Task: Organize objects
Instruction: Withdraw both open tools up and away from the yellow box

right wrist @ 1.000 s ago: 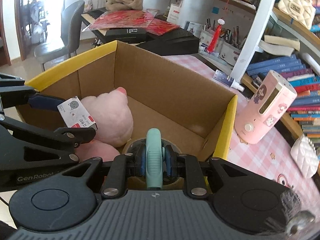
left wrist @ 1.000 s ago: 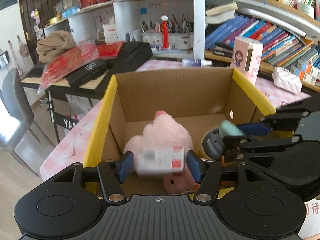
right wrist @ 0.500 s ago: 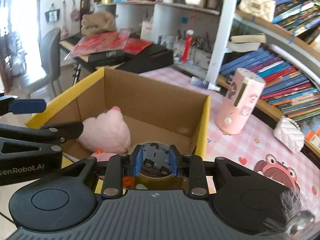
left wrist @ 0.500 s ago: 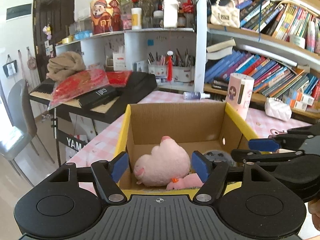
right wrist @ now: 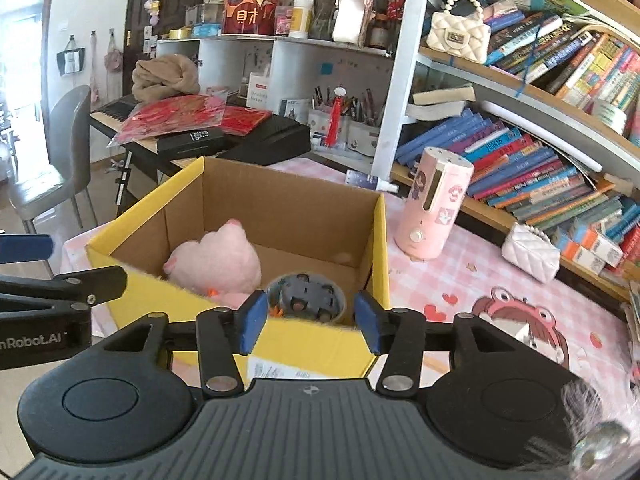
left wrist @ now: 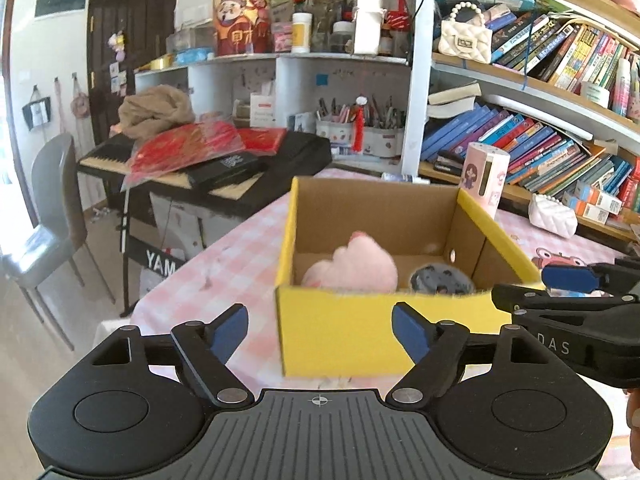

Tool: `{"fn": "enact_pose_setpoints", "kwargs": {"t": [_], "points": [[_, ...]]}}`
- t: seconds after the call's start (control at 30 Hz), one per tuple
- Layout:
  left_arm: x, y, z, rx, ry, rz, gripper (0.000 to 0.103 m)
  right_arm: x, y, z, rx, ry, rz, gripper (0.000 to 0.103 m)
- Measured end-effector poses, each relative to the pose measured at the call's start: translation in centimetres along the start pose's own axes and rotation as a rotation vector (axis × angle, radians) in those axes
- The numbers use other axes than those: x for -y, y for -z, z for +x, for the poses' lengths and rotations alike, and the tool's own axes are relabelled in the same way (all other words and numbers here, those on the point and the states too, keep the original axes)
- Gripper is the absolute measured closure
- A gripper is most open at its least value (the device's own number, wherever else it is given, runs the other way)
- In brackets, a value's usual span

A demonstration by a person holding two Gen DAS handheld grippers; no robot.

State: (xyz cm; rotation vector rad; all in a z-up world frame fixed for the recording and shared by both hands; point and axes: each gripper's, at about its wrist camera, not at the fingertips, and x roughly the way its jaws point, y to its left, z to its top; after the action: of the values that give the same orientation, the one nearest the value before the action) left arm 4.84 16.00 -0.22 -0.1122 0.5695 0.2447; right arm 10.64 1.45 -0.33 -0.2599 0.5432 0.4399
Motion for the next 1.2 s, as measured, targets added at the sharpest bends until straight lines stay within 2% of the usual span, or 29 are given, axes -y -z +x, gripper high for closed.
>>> {"fn": "enact_pose_setpoints", "kwargs": {"t": [0.27, 0.57, 0.77, 0.97, 1.2], "points": [[-1.2, 2.1, -2.2, -0.044, 0.004, 0.002, 0.018, -1.2, 2.7, -2.4, -0.048, 0.038, 0.036, 0.048], [-1.1, 3.8, -3.6, -0.094, 0.035, 0.047, 0.018, -2.1, 5.3, -4.6, -0.091, 0.077, 0.079, 0.036], [-1.1, 4.7, -4.3, -0.118, 0.046, 0.06, 0.017, -2.5, 6.5, -5.6, -0.113, 0.1, 0.104, 0.031], [-0.2, 5.3, -4.8, -0.126, 0.094, 0.093, 0.017, -2.5, 7.7, -7.2, -0.116, 0.136, 0.113, 0.026], [2.2, 5.6, -4.9, -0.131, 0.177, 0.142, 0.017, -0.8, 9.1, -8.8, -0.135, 0.211, 0.158, 0.025]]}}
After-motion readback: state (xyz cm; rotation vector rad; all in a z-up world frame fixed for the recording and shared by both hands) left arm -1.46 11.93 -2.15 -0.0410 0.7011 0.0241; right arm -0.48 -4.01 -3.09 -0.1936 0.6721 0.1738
